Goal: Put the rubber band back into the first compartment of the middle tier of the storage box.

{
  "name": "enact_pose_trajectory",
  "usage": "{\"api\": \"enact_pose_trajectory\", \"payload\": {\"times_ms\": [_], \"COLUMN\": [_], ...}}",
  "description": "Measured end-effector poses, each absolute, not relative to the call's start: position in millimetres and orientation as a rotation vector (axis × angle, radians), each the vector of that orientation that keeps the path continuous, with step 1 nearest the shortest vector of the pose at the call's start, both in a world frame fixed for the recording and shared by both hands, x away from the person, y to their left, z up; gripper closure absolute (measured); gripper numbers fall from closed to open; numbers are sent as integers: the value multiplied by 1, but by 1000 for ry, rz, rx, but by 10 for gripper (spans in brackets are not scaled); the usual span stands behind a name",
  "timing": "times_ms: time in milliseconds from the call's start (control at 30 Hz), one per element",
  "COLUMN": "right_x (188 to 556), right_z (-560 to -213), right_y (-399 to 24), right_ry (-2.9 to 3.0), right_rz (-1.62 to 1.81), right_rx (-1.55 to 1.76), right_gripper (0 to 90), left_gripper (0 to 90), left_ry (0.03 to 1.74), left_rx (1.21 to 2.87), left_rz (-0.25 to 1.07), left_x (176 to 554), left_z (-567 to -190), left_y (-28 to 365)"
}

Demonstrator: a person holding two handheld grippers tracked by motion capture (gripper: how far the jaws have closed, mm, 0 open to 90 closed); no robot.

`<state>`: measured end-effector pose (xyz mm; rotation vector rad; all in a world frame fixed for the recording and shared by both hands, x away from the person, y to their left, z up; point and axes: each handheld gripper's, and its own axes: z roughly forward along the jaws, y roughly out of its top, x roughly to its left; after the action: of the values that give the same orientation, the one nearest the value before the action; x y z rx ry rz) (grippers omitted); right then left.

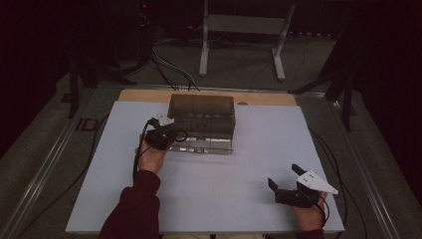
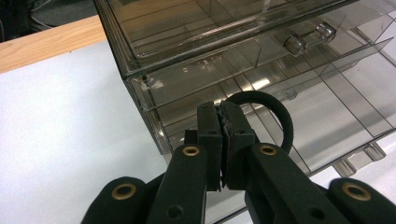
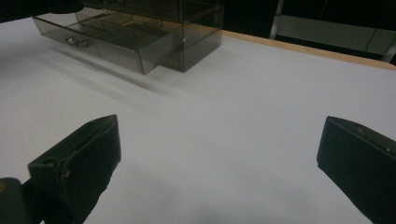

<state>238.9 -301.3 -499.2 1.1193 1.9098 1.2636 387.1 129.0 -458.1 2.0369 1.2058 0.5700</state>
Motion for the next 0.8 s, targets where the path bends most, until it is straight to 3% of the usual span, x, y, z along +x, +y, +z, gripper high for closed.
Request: {"api": "enact_pose_trajectory", "payload": {"times_ms": [800], "right_x": [239], "right_z": [-499], "right_y": [-301], "right_ry": [1911], "right_rz": [1264], "right_rx": [1119], "right_gripper": [1], "left_gripper": [889], "left_ry": [1208], "left_rx": [2057], "left_rz": [562], "left_x": [391], "left_z": [-464], "left_y": [127]}}
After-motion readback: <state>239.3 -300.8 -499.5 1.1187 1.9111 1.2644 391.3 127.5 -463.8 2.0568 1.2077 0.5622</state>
